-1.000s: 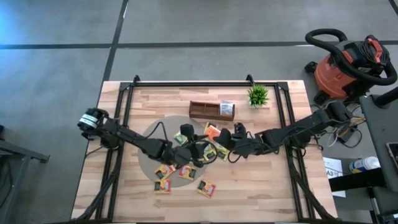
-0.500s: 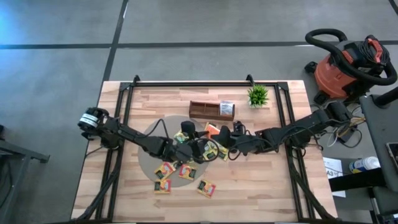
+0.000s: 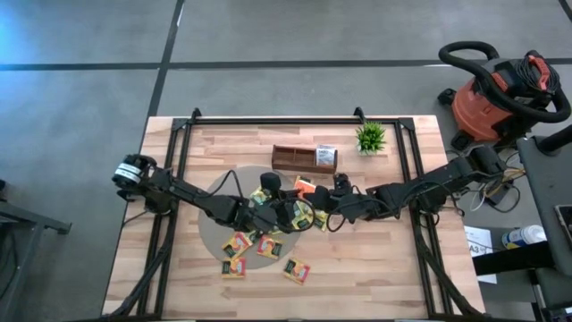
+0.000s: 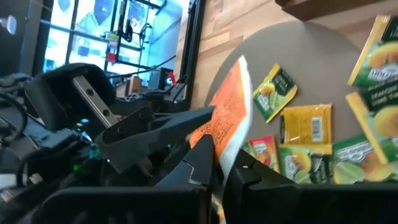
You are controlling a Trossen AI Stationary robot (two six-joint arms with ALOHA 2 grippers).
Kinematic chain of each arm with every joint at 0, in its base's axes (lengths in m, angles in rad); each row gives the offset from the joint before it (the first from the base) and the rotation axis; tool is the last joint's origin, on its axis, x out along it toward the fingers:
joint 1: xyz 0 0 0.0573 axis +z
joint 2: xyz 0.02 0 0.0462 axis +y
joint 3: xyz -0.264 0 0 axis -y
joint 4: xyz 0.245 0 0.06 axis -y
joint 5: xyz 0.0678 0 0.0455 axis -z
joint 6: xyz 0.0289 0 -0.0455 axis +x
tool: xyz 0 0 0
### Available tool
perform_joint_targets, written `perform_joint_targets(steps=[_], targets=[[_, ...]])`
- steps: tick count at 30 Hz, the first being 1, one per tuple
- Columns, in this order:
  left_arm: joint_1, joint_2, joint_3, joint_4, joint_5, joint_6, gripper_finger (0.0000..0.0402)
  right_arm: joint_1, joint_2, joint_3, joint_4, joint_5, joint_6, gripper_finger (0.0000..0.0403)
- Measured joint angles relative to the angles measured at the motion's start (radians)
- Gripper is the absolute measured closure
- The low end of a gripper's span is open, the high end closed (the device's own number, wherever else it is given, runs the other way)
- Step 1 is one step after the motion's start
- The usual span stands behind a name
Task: Pick & Place Tea
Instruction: Put the orange tea sachet into the right compartment of the wooden organizer
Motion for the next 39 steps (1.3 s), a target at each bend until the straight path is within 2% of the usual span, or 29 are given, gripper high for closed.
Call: perform_joint_targets(steps=[4, 11, 14, 17, 20, 24, 26, 30, 34, 39], targets=[[0.0, 0.0, 0.0, -0.007, 0.001, 0.019, 0.0394, 0.0, 0.0, 0.0, -0.005, 0.008, -0.026, 0.0355], [0.008, 0.0, -0.003, -0.04, 0.008, -0.006, 0.0394, 0.0, -0.013, 0.0, -0.012, 0.006, -0.071, 0.0266], [0.017, 0.0, -0.005, -0.103, 0.009, -0.079, 0.0395, 0.001, -0.038, 0.0, -0.044, -0.018, -0.168, 0.0231], [0.025, -0.001, -0.006, -0.173, 0.056, -0.204, 0.0395, 0.002, -0.082, 0.0, -0.092, -0.059, -0.373, 0.0209], [0.035, -0.024, -0.008, -0.221, 0.203, -0.362, 0.0395, 0.007, -0.127, 0.0, -0.13, -0.1, -0.699, 0.0203], [0.079, -0.081, -0.01, -0.188, 0.573, -0.505, 0.0395, 0.014, -0.174, 0.016, -0.167, -0.117, -1.02, 0.0212], [0.109, -0.104, -0.01, -0.163, 0.665, -0.513, 0.0395, 0.013, -0.183, 0.053, -0.242, -0.141, -1.084, 0.0219], [0.188, -0.137, -0.01, -0.145, 0.772, -0.513, 0.0395, 0.01, -0.171, 0.181, -0.508, -0.163, -1.162, 0.023], [0.268, -0.141, -0.011, -0.126, 0.966, -0.542, 0.0395, 0.011, -0.127, 0.319, -0.679, -0.162, -1.235, 0.023], [0.31, -0.137, -0.012, -0.097, 1.027, -0.561, 0.0395, 0.0, -0.042, 0.456, -0.79, -0.159, -1.262, 0.0224]])
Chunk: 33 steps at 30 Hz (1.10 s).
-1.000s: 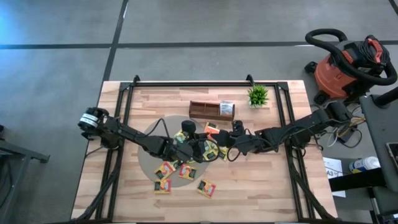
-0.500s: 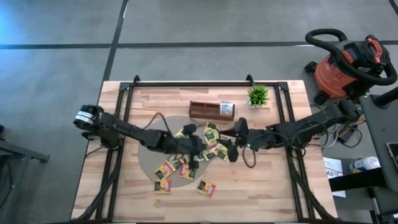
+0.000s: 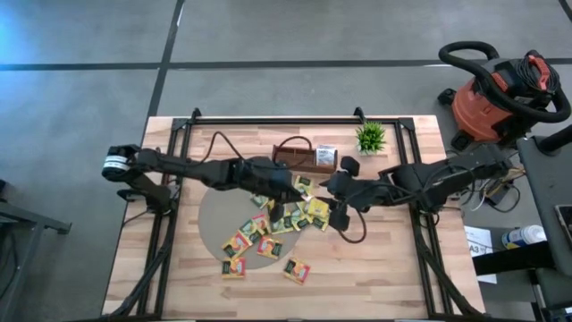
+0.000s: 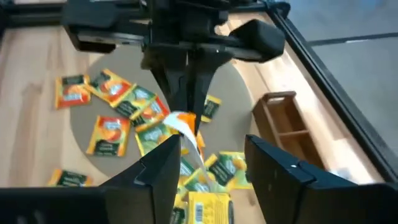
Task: Pick & Place Tea
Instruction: Put the orange tea sachet into the right compartment of the wooden organizer
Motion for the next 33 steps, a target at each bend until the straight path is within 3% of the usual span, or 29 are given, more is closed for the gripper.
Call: perform_joint_targets(steps=[7, 15, 20, 25, 30, 33], targets=[[0.022, 0.002, 0.0, 0.02, 0.078, -0.032, 0.0395, -0.009, 0.128, 0.096, -0.116, 0.0, -0.056, 0.0203], [0.022, 0.002, 0.0, -0.009, 0.081, -0.005, 0.0394, -0.047, 0.173, 0.152, -0.16, -0.013, -0.054, 0.0203], [0.024, 0.002, 0.0, -0.015, 0.077, 0.005, 0.0394, -0.103, 0.172, 0.151, -0.164, -0.131, -0.029, 0.0241], [0.026, 0.002, 0.0, -0.015, 0.063, 0.004, 0.0394, -0.128, 0.172, 0.151, -0.164, -0.176, -0.026, 0.031], [0.026, 0.002, 0.0, -0.017, -0.048, -0.051, 0.0385, -0.13, 0.172, 0.151, -0.165, -0.214, -0.026, 0.0384], [0.026, 0.002, 0.0, -0.018, -0.111, -0.053, 0.0362, -0.133, 0.172, 0.151, -0.169, -0.202, 0.0, 0.0391]])
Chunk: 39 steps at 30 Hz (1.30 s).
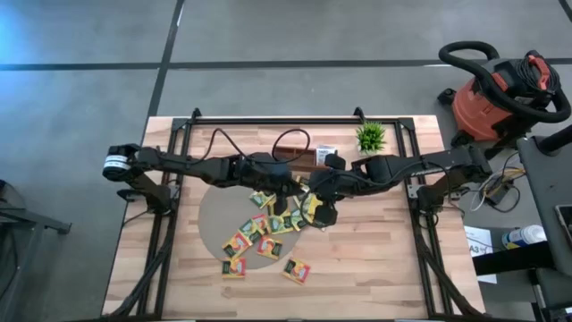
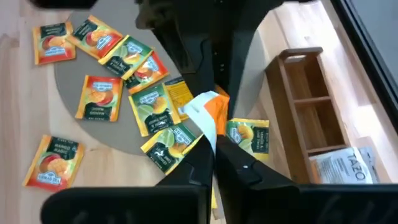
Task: Pick & Place Tea
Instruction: Put the orange tea sachet into the right compartment of the wooden organizer
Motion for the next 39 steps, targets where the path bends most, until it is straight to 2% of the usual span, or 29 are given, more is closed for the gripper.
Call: perform_joint_targets(steps=[8, 12, 16, 21, 27, 32, 39], targets=[[0.001, 0.0, 0.0, -0.043, -0.078, -0.078, 0.0294, -0.063, 0.0, 0.0, -0.106, 0.046, 0.117, 0.0394], [-0.002, -0.007, 0.0, -0.147, -0.099, -0.126, 0.0282, -0.121, -0.001, 0.0, -0.173, 0.042, 0.124, 0.0394], [-0.033, -0.051, -0.013, -0.203, -0.1, -0.099, 0.0281, -0.203, 0.003, -0.001, -0.232, -0.008, 0.064, 0.0394], [-0.081, -0.154, -0.112, -0.177, -0.099, -0.076, 0.0281, -0.326, 0.038, -0.001, -0.24, -0.075, -0.068, 0.0394], [-0.093, -0.308, -0.289, -0.082, -0.11, -0.171, 0.0281, -0.443, 0.125, 0.0, -0.24, -0.137, -0.224, 0.0394], [-0.096, -0.421, -0.41, -0.009, -0.114, -0.209, 0.0281, -0.487, 0.193, 0.033, -0.233, -0.176, -0.286, 0.0394], [-0.096, -0.543, -0.482, 0.001, -0.115, -0.232, 0.028, -0.514, 0.28, 0.108, -0.251, -0.202, -0.358, 0.0394]])
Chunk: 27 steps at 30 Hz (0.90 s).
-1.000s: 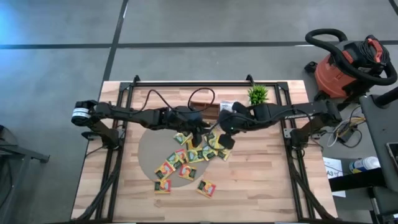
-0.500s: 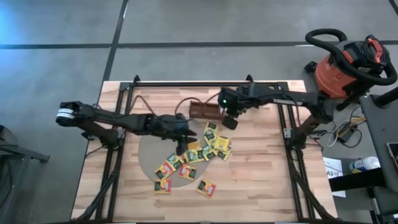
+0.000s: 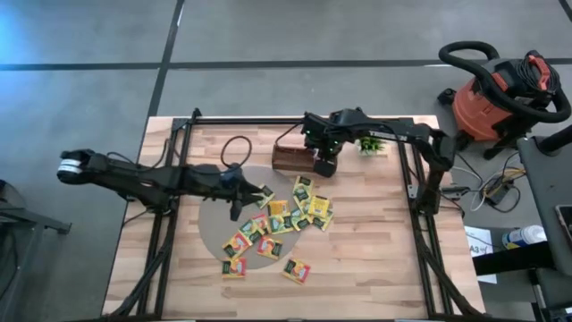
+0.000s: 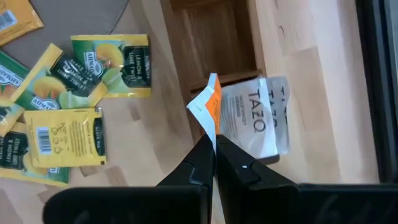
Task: Pick & Place Tea
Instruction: Put the orange tea sachet into the right compartment of the wooden organizer
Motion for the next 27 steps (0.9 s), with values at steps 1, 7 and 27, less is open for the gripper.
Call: perform_joint_targets(steps=[1, 7, 27], targets=[[0.0, -0.013, -0.006, 0.001, 0.0, 0.0, 0.0281, -0.003, 0.017, 0.013, -0.015, 0.0, -0.011, 0.0394], [0.0, -0.061, -0.038, -0.006, 0.0, 0.001, 0.0281, -0.012, 0.137, 0.094, -0.154, 0.002, -0.079, 0.0394], [0.0, -0.072, -0.043, -0.073, 0.0, 0.025, 0.0281, -0.035, 0.264, 0.214, -0.223, 0.067, -0.128, 0.0394]])
